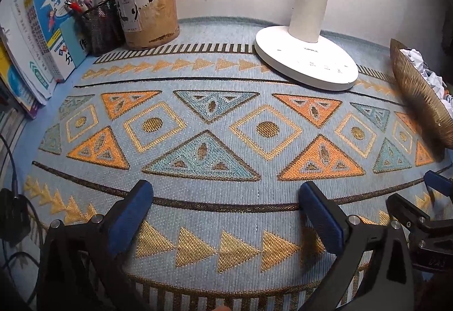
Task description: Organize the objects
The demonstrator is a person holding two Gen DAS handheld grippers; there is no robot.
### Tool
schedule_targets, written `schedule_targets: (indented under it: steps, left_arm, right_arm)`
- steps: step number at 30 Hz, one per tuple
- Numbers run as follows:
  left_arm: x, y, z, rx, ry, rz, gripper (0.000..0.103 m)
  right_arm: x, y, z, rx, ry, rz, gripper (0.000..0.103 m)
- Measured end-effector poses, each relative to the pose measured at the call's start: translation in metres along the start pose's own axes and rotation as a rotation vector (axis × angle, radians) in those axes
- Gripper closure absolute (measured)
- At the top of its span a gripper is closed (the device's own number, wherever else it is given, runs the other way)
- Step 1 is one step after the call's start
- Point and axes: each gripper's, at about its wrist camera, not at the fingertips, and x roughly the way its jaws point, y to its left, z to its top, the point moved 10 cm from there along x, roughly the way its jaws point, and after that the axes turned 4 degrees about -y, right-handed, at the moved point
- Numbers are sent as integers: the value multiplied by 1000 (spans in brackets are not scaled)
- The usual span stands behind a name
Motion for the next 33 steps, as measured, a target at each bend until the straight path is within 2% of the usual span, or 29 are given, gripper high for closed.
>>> schedule_targets:
  steps: [11, 17, 33]
  left_arm:
    - [1, 0, 0, 0, -4, 0, 0]
    - [1, -2, -1, -3, -4, 2, 0]
    - [1, -2, -2, -4, -5, 6, 0]
  right_arm:
    - [-9, 3, -8, 50, -72, -42, 0]
    - [-6, 4, -3, -2, -78, -1, 0]
    - [-7, 5, -3, 0, -80, -4, 0]
